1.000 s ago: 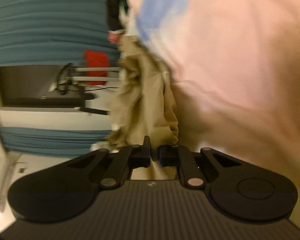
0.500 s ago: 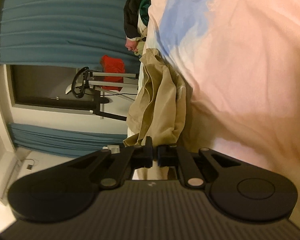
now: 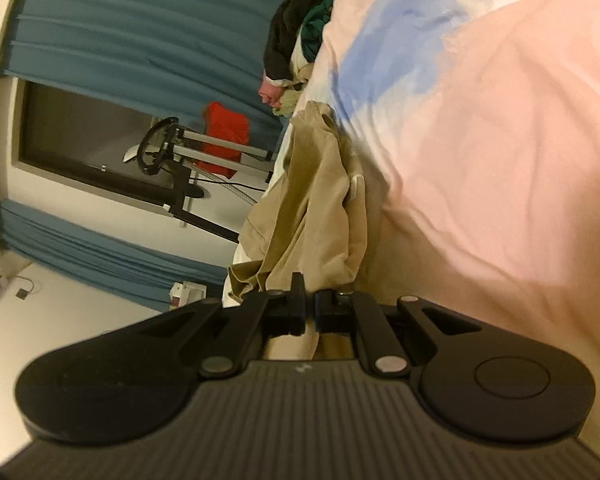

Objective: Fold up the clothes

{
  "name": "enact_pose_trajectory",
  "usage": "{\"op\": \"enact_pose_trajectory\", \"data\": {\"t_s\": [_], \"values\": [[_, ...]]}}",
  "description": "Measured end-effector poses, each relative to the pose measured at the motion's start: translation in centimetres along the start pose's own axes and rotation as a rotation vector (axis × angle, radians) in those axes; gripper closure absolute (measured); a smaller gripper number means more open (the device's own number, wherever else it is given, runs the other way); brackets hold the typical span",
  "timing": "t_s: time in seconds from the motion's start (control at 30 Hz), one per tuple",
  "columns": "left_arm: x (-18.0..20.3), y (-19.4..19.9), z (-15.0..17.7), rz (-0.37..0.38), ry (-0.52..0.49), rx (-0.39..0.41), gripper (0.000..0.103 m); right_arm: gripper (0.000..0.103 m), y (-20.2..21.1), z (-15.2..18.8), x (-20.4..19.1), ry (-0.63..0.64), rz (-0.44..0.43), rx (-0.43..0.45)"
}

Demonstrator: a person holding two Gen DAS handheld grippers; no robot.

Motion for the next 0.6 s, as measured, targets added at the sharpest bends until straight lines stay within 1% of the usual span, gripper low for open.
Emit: {"op": "enact_pose_trajectory", "data": {"t_s": [0.13,0.3,0.4,0.47,0.53,0.6], "values": [[2.3,2.2,-0.4,-0.002,-0.033,-0.004,0.095,0.096,1.5,0.2,-1.0,0.029,0.007,0.008],[5.2,5.2,-0.7,-0.012,-0.094,-0.006,0.096,0.096,4.5,0.8,-3.5,0.077,0.001,0.011],[6.9,7.7,-0.1,-0.028,-0.141,-0.008,0.096,0.096,6.8,1.5,-4.4,0.092,0.014,-0.010],[8.3,9.8,0.7,-0.054,-0.184,-0.024,0.096,0.096,8.7,2.2,-4.9,0.102,0.024,-0.033],[9.6,11.8,1.6,-0.057,-0.210,-0.048,0.096,0.096,10.8,2.9,-5.2,0.113,0.034,-0.059],[10.6,13.9,2.7,-0.050,-0.239,-0.071,0.096,0.096,13.3,3.8,-5.5,0.105,0.020,-0.075]]}}
Point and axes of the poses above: each gripper's, at about its wrist camera, not at the fingertips, and y roughly against the way its jaws point, x to its right, z to its underside, the point moved 10 cm from there along -y, roughly the way its jaws point, and after that the axes turned 6 degrees about -y, right-handed, at the moved point
